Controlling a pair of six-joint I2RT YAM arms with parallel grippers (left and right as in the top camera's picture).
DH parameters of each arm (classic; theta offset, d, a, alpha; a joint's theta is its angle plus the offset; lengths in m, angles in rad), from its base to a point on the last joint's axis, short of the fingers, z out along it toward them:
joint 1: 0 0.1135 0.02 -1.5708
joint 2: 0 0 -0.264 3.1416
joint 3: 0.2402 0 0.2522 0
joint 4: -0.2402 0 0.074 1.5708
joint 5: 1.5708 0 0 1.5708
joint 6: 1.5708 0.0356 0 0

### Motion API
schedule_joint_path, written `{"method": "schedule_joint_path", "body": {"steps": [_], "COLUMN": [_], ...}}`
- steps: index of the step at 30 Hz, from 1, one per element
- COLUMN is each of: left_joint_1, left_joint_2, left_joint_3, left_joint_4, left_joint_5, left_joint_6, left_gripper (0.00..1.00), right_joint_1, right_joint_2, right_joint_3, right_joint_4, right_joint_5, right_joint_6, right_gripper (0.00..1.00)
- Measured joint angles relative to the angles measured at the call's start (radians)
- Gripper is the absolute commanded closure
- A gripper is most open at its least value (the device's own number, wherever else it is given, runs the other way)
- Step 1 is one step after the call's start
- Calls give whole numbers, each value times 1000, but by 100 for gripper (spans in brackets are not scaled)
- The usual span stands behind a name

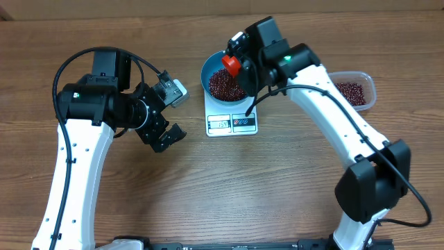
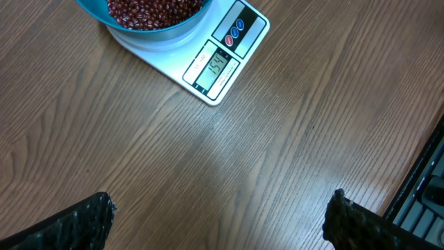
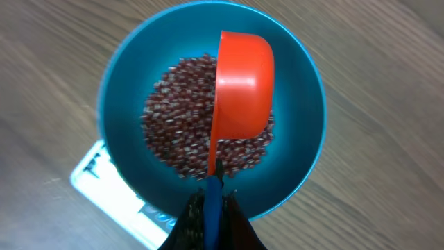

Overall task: Scoop item into bowl and weigh 150g on scale
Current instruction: 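Carry the filled cup with the right gripper over the blue bowl, then tip the red cup with the right gripper to pour beans into bowl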

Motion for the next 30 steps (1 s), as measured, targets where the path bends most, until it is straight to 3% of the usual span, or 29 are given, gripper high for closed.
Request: {"method": "schedule_joint_path", "body": {"steps": [12,30], "left_joint_1": [0,0], "left_joint_2": [0,0], "left_joint_3": [0,0], "left_joint_4": [0,0], "left_joint_5": [0,0], "left_joint_6": [0,0], "left_gripper": [0,1], "right_joint_1": [22,35], "right_joint_2": [86,86], "right_joint_3": [0,101], "right_joint_4": [-11,-137], "right_joint_5": [136,-48], "right_joint_6": [-6,143], "right_gripper": [96,96]}}
